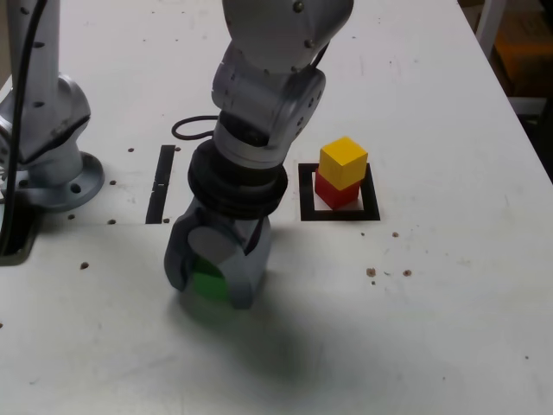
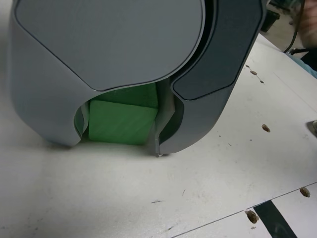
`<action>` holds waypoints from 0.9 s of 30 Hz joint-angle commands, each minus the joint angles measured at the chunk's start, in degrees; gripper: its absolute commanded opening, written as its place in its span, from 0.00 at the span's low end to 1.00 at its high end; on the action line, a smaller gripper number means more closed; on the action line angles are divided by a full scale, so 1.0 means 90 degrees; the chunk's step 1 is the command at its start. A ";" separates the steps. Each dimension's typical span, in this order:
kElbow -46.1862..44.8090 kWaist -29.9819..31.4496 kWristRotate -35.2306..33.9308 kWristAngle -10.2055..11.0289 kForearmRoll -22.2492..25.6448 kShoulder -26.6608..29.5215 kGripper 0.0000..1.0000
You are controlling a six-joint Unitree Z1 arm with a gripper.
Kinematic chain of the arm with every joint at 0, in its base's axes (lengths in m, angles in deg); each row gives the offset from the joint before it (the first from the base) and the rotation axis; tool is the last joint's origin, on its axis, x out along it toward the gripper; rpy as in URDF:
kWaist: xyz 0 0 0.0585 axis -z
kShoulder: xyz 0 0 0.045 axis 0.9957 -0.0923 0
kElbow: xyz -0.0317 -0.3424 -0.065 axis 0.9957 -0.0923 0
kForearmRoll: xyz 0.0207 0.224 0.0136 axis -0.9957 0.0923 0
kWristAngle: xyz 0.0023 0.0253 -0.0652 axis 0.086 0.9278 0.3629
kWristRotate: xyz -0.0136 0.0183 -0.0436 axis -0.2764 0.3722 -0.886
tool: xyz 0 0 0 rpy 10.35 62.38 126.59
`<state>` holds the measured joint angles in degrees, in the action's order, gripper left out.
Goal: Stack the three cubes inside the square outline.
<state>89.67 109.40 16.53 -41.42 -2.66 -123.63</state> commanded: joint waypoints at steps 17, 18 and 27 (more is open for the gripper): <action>0.1058 -0.0259 -0.1043 0.0976 0.1890 0.1058 0.40; 0.1277 -0.0322 -0.1044 0.1076 0.2079 0.1050 0.40; 0.3179 -0.1178 -0.0213 0.1570 0.3249 0.0485 0.41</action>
<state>115.71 99.63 13.80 -27.52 25.98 -118.52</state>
